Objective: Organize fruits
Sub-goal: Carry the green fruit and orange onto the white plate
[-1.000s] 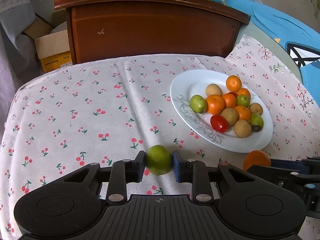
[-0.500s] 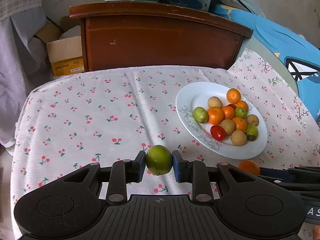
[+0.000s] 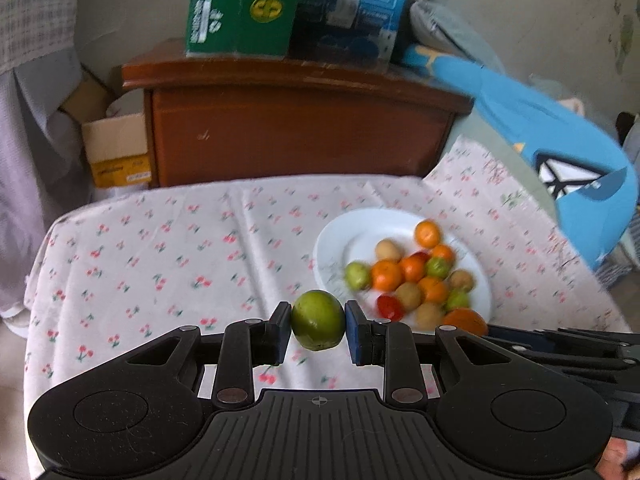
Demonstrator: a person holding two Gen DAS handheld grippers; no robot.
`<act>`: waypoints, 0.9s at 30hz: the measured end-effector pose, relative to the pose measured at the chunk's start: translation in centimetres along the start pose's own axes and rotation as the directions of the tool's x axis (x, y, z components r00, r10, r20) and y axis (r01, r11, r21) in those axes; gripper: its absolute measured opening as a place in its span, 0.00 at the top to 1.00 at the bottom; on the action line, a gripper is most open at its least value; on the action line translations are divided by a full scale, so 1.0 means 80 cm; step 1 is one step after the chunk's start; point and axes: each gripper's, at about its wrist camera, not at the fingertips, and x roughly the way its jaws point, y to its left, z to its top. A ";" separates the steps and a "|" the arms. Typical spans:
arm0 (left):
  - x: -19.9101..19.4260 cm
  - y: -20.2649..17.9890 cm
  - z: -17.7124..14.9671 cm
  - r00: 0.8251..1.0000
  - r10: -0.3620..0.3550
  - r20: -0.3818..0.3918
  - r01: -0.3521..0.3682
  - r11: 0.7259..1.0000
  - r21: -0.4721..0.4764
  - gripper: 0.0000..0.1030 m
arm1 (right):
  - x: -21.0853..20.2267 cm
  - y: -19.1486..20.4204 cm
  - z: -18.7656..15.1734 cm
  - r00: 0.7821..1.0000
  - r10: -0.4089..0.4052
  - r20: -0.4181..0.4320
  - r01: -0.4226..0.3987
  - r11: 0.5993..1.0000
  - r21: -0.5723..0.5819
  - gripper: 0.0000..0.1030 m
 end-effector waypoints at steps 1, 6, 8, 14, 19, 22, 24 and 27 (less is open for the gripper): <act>-0.001 -0.002 0.003 1.000 -0.006 0.005 0.006 1.000 0.000 0.75 | -0.003 -0.001 0.004 1.000 0.000 0.013 0.000 1.000 0.005 0.70; -0.005 -0.016 0.021 1.000 -0.013 0.027 0.012 1.000 0.018 0.75 | -0.015 -0.010 0.024 0.997 -0.008 0.070 0.006 1.000 0.030 0.70; -0.004 -0.020 0.029 0.999 -0.012 0.032 0.011 1.000 0.024 0.75 | -0.019 -0.014 0.032 0.996 -0.013 0.090 0.009 0.999 0.038 0.70; 0.003 -0.023 0.052 0.998 -0.014 0.059 0.012 0.999 0.035 0.75 | -0.020 -0.031 0.055 0.990 -0.039 0.136 0.029 0.997 0.077 0.70; 0.028 -0.027 0.063 0.998 -0.038 0.046 0.036 0.998 0.049 0.75 | -0.013 -0.048 0.069 0.987 -0.038 0.155 0.019 0.993 0.118 0.70; 0.044 -0.029 0.065 0.998 -0.059 0.028 0.057 0.997 0.060 0.75 | -0.002 -0.058 0.073 0.988 -0.045 0.149 0.023 0.989 0.146 0.70; 0.055 -0.033 0.065 0.998 -0.065 0.018 0.064 0.995 0.073 0.75 | 0.006 -0.065 0.075 0.989 -0.050 0.142 0.027 0.987 0.158 0.70; 0.069 -0.038 0.065 0.998 -0.068 0.001 0.067 0.993 0.102 0.75 | 0.020 -0.073 0.078 0.990 -0.061 0.130 0.038 0.984 0.174 0.70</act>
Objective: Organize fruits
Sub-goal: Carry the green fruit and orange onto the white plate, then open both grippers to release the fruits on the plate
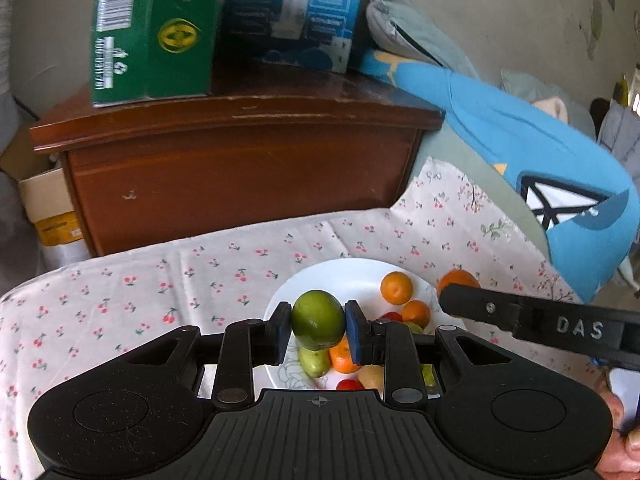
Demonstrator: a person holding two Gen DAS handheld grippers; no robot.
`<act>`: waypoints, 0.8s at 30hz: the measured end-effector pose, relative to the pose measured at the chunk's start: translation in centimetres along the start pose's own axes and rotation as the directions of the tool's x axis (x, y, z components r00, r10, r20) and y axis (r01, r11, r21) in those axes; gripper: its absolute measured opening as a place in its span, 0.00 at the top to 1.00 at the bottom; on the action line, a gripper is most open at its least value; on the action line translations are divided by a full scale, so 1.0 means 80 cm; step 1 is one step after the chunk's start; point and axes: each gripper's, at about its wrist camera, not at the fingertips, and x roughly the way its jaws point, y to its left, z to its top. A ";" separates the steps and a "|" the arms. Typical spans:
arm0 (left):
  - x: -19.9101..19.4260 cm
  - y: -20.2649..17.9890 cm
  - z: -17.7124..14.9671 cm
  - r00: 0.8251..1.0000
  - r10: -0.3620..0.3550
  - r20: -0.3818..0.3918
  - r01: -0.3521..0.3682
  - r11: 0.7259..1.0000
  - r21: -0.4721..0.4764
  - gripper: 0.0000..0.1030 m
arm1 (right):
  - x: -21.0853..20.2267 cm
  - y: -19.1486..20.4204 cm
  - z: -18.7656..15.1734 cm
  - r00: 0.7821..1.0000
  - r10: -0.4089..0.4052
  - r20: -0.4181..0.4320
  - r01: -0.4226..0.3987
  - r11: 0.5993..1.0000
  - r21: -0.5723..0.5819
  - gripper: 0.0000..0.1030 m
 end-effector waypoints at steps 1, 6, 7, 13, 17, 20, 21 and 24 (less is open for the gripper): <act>0.004 -0.001 0.000 1.000 0.000 -0.004 0.000 1.000 0.006 0.75 | 0.006 -0.002 0.001 1.000 -0.003 -0.003 0.003 1.000 0.002 0.70; 0.025 -0.006 -0.002 1.000 -0.006 -0.017 0.007 1.000 0.026 0.75 | 0.028 -0.008 0.003 1.000 -0.007 -0.025 0.007 1.000 0.007 0.70; 0.028 -0.006 -0.002 1.000 -0.009 -0.020 0.010 1.000 0.023 0.75 | 0.034 -0.009 0.003 1.000 -0.009 -0.030 0.009 1.000 0.004 0.70; 0.045 -0.007 -0.005 0.999 -0.015 -0.039 0.016 1.000 0.008 0.75 | 0.058 -0.014 0.003 0.998 -0.021 -0.056 0.021 1.000 0.007 0.70; 0.050 -0.004 -0.007 0.999 -0.014 -0.047 0.014 1.000 -0.004 0.75 | 0.069 -0.021 0.002 0.997 -0.023 -0.069 0.025 0.999 0.037 0.70; 0.051 -0.003 -0.008 0.999 -0.014 -0.050 0.014 1.000 -0.016 0.75 | 0.074 -0.023 0.002 0.997 -0.028 -0.070 0.031 0.998 0.055 0.67; 0.050 -0.003 -0.007 0.999 -0.012 -0.048 0.011 1.000 -0.017 0.74 | 0.075 -0.024 0.002 0.997 -0.028 -0.069 0.032 0.998 0.060 0.67; 0.047 -0.004 -0.006 0.999 -0.008 -0.047 0.007 1.000 -0.013 0.73 | 0.075 -0.026 0.003 0.997 -0.025 -0.070 0.030 0.997 0.074 0.67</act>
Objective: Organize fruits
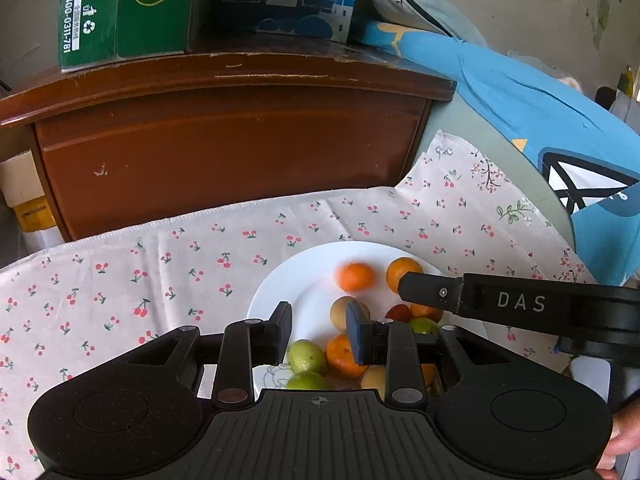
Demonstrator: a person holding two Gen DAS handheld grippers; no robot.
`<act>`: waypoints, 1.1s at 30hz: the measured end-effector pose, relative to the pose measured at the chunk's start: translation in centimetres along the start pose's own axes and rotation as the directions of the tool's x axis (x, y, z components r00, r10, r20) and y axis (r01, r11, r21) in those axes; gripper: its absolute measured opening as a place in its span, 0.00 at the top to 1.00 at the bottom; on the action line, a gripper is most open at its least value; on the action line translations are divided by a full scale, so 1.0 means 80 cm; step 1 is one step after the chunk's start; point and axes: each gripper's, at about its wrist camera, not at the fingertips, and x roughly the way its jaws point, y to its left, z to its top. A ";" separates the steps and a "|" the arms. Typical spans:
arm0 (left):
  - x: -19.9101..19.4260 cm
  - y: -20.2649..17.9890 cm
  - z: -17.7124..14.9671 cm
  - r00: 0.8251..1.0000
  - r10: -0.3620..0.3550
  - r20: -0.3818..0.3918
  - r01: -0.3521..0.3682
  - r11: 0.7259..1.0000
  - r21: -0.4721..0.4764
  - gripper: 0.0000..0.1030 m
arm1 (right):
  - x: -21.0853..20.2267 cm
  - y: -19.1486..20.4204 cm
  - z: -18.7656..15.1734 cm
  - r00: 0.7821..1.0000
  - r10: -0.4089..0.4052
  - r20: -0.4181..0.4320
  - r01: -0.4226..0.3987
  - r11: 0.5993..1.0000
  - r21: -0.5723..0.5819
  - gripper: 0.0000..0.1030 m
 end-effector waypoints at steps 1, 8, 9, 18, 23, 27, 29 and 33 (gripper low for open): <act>-0.001 0.000 0.001 1.000 0.000 0.000 0.000 1.000 -0.001 0.73 | -0.001 0.000 0.001 1.000 -0.002 0.002 0.002 1.000 0.000 0.66; -0.023 -0.001 -0.001 0.999 0.045 0.003 -0.045 0.999 0.002 0.42 | -0.020 0.011 0.004 0.999 -0.031 0.023 0.031 0.999 -0.017 0.57; -0.027 -0.001 -0.002 0.999 0.049 0.003 -0.049 0.999 0.007 0.41 | -0.024 0.013 0.003 0.999 -0.034 0.024 0.035 0.999 -0.022 0.56; -0.064 -0.014 -0.008 0.997 0.078 -0.003 -0.078 0.997 0.023 0.23 | -0.066 0.027 -0.011 0.997 -0.072 0.030 0.074 0.996 -0.049 0.32; -0.081 -0.015 -0.017 0.994 0.110 -0.009 -0.110 0.993 0.033 0.13 | -0.089 0.030 -0.020 0.995 -0.086 0.045 0.088 0.995 -0.049 0.20; -0.094 -0.013 -0.024 0.993 0.119 -0.021 -0.119 0.993 0.020 0.10 | -0.104 0.032 -0.028 0.993 -0.102 0.061 0.105 0.993 -0.051 0.10; -0.100 -0.011 -0.028 0.991 0.131 -0.027 -0.131 0.991 0.009 0.08 | -0.109 0.033 -0.031 0.993 -0.112 0.049 0.114 0.993 -0.042 0.04; -0.108 -0.011 -0.034 0.987 0.156 -0.046 -0.156 0.988 0.004 0.06 | -0.119 0.034 -0.042 0.992 -0.118 0.036 0.119 0.992 -0.032 0.02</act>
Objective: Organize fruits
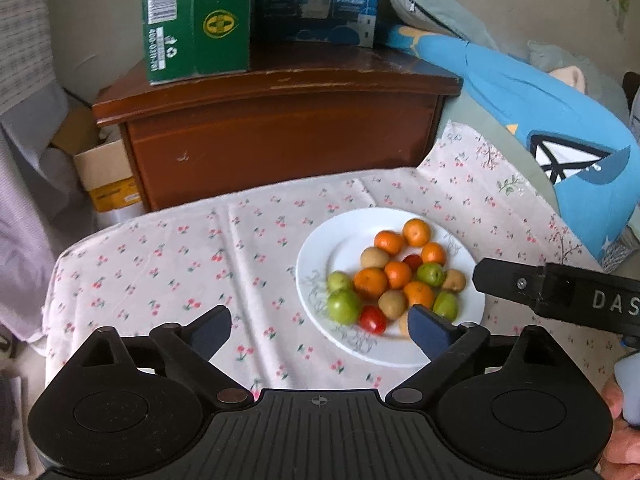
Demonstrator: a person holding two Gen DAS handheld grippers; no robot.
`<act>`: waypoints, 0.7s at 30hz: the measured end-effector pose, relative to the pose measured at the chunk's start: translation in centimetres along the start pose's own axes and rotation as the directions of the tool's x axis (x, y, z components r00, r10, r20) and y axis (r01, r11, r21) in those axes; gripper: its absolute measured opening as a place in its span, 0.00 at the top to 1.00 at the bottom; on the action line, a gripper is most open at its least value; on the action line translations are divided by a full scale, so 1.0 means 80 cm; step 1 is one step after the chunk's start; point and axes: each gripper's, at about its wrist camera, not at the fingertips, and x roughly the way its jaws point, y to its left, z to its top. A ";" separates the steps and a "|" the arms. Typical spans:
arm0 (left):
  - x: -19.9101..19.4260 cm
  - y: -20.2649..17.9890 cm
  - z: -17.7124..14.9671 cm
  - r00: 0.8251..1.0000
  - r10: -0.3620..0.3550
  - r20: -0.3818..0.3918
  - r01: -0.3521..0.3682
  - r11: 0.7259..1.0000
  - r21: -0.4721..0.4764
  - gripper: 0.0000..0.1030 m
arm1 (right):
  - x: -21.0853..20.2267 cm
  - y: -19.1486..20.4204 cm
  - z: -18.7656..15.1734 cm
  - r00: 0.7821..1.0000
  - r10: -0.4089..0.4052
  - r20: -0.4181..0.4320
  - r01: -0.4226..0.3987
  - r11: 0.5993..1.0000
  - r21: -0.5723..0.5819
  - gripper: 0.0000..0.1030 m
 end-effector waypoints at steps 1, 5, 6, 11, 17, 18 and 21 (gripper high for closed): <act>-0.001 0.000 -0.002 1.000 0.006 -0.008 -0.006 1.000 -0.001 0.06 | -0.002 0.001 -0.003 1.000 -0.004 -0.007 0.004 1.000 -0.003 0.02; -0.004 -0.003 -0.011 0.999 0.023 -0.038 -0.022 1.000 0.008 0.06 | -0.005 0.005 -0.014 0.997 -0.046 -0.058 0.045 0.999 -0.018 0.01; -0.004 -0.004 -0.013 0.999 0.025 -0.045 -0.024 1.000 0.009 0.06 | -0.006 0.005 -0.017 0.996 -0.055 -0.067 0.055 0.998 -0.015 0.01; -0.008 -0.002 -0.020 0.997 0.034 -0.067 -0.034 0.999 0.000 0.05 | -0.013 0.004 -0.026 0.994 -0.081 -0.079 0.080 0.997 -0.022 0.01; -0.014 0.008 -0.021 0.996 0.061 -0.069 -0.063 0.998 -0.028 0.05 | -0.024 0.001 -0.028 0.992 -0.113 -0.062 0.111 0.993 -0.032 0.01; -0.014 0.009 -0.020 0.996 0.064 -0.069 -0.067 0.997 -0.033 0.05 | -0.023 0.001 -0.029 0.991 -0.122 -0.063 0.120 0.992 -0.038 0.01; -0.012 0.012 -0.019 0.994 0.079 -0.071 -0.082 0.996 -0.045 0.05 | -0.020 0.003 -0.029 0.986 -0.150 -0.070 0.147 0.988 -0.052 0.01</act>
